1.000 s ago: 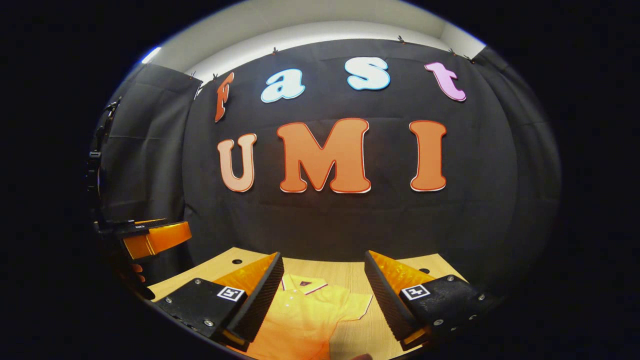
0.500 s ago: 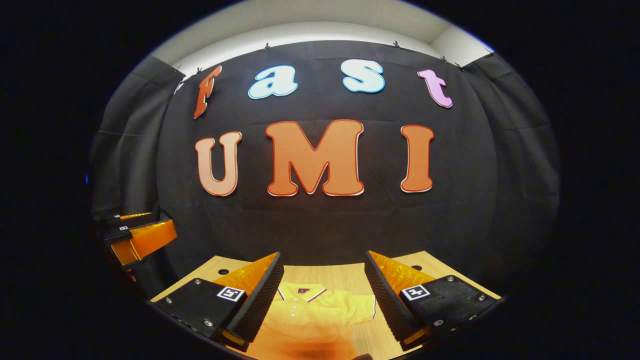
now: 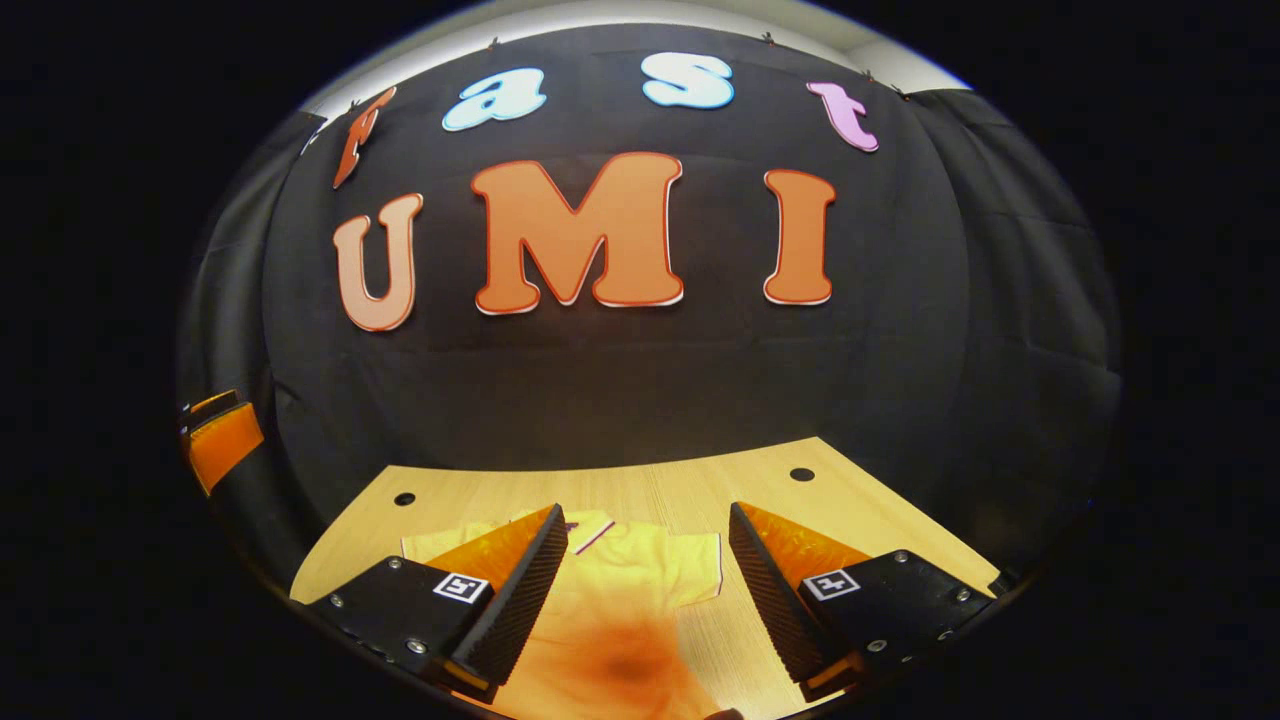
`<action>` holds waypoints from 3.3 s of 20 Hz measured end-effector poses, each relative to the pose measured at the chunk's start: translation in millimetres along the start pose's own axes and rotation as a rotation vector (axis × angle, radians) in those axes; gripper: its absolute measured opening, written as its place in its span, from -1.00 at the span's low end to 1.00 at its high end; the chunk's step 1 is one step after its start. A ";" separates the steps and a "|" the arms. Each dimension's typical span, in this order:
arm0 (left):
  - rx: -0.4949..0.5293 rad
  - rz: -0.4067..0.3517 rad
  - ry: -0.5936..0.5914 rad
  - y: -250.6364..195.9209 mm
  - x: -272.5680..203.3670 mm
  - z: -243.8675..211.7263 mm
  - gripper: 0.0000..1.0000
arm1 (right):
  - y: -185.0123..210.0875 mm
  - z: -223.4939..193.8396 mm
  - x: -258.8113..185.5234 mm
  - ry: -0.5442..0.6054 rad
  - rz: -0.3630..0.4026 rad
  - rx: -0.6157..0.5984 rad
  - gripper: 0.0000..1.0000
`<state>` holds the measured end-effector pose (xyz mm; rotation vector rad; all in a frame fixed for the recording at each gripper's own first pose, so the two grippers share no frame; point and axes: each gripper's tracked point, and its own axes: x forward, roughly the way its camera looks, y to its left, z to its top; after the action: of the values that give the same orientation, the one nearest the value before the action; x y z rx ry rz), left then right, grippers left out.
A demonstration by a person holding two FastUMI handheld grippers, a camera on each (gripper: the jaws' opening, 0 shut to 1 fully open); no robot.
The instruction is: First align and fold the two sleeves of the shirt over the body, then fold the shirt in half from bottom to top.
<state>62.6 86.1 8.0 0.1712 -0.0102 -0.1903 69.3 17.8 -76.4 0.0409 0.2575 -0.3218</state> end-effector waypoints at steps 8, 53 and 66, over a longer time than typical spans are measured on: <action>-0.155 0.103 0.204 -3.3 9.5 -61.2 0.97 | -38.4 -57.3 80.6 0.267 0.016 0.015 0.96; -0.192 0.333 0.406 -2.2 -18.8 -110.8 0.97 | -46.0 -222.5 212.3 1.066 0.160 0.019 -0.88; -0.265 0.378 0.424 20.9 -31.9 -127.2 0.96 | 29.4 -152.8 207.0 0.918 0.291 0.026 -0.89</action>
<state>38.6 133.7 -113.6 -0.0585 0.4007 0.2248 231.0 -5.6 -277.2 0.2513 1.1454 0.0054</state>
